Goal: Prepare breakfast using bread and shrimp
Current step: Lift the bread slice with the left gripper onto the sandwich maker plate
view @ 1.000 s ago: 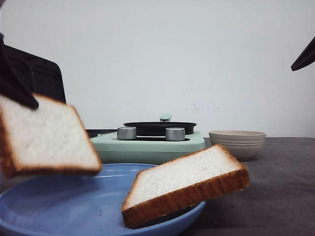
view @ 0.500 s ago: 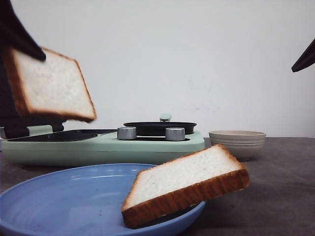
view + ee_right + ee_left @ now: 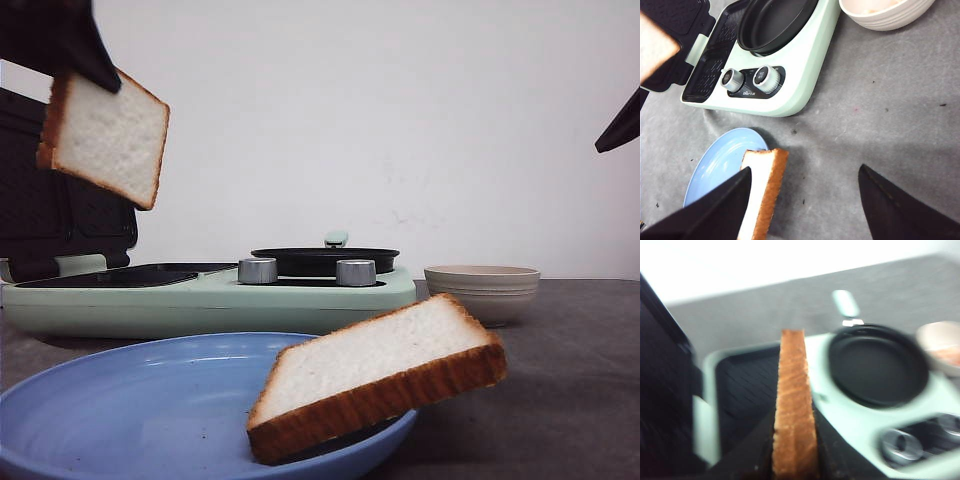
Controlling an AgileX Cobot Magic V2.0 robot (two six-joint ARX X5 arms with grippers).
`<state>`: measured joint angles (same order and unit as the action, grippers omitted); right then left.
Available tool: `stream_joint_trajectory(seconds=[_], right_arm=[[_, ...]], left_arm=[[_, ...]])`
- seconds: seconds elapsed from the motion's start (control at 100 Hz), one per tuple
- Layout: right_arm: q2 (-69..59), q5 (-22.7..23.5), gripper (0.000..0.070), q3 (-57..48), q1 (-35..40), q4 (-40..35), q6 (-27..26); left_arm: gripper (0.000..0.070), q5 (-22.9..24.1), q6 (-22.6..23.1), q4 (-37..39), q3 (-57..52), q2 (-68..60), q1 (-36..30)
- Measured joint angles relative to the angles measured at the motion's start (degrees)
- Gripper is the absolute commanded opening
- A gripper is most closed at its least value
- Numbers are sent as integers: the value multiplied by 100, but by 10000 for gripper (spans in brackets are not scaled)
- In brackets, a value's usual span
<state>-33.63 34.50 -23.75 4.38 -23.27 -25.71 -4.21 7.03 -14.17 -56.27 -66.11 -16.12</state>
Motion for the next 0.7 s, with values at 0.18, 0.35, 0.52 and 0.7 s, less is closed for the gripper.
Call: stream_joint_trajectory(seconds=[0.18,0.35,0.52,0.7], right_arm=[[0,-2,418,0,2,-2,24],[0,-2,418,0,0,-2,42],[0,-2,418,0,0,-33,116],[0,-4,418,0,2,-192,197]], left_arm=[[4,605,957,385,-476,-796,-142],[3,1058,1781,682,-1008,-1635,-219],[4,1353,2553,739,-1515,-2498,-315],[3,1845,2935,846,-2002,-3163,-431]])
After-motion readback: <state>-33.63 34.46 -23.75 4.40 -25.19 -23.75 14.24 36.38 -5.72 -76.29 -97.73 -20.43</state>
